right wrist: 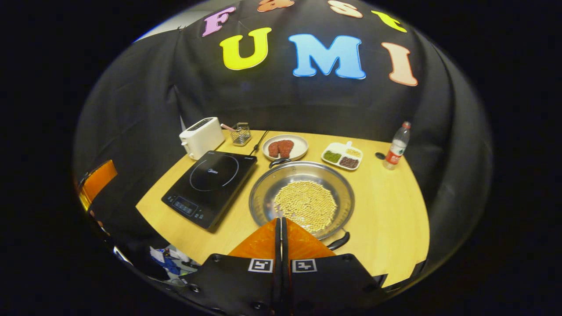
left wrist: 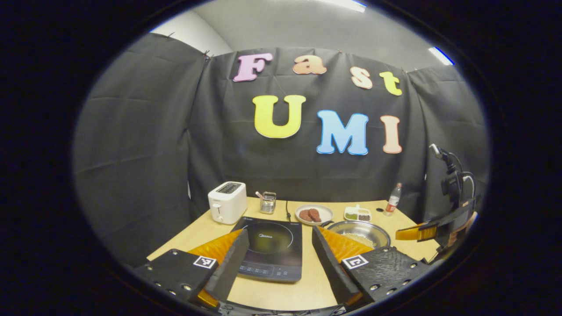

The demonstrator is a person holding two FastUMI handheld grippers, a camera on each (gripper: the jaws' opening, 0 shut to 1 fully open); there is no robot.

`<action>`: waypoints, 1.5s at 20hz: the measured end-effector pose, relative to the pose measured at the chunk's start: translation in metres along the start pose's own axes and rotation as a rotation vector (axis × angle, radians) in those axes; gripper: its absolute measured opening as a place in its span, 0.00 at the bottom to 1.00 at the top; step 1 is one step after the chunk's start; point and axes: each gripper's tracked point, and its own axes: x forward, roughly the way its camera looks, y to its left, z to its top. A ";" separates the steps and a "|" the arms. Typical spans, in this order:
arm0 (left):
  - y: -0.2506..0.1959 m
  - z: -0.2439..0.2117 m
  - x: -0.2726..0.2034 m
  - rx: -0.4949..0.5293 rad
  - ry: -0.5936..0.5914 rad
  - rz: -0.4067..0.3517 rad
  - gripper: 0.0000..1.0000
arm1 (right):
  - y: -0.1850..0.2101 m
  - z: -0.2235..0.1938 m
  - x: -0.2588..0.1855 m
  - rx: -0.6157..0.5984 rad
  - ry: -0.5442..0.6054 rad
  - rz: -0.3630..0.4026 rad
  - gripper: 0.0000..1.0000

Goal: First push the handle of the pot to place it horizontally, then grasp the pot with both hands and set it on the induction cooktop.

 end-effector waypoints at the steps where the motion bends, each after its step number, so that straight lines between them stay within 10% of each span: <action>1: -0.001 -0.004 0.002 -0.013 0.009 0.019 0.88 | -0.003 -0.002 0.005 -0.015 0.017 0.011 0.02; 15: -0.040 -0.014 0.018 -0.003 0.067 0.132 0.88 | -0.043 -0.094 0.069 -0.095 0.357 0.117 0.02; 30: -0.097 -0.025 0.034 -0.036 0.111 0.139 0.88 | -0.078 -0.104 0.092 -0.108 0.373 0.122 0.02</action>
